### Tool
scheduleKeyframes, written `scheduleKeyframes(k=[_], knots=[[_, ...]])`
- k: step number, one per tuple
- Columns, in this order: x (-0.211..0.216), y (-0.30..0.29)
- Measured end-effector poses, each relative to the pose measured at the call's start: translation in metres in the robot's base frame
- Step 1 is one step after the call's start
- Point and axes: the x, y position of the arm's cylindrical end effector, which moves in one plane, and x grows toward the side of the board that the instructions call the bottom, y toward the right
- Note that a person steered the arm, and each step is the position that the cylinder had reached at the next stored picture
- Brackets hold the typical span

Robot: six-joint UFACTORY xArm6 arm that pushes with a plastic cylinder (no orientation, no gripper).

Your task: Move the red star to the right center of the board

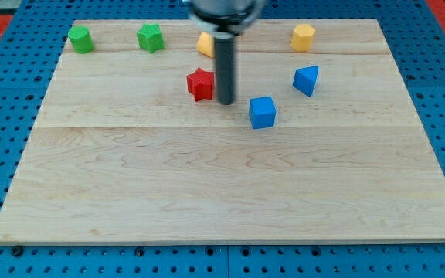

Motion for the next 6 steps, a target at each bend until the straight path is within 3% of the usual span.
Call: scheduleKeyframes(k=[1,3,4,5,6], knots=[[-0.033,-0.028],[-0.007,-0.227],[-0.005,-0.230],[-0.005,-0.162],[-0.005,-0.156]])
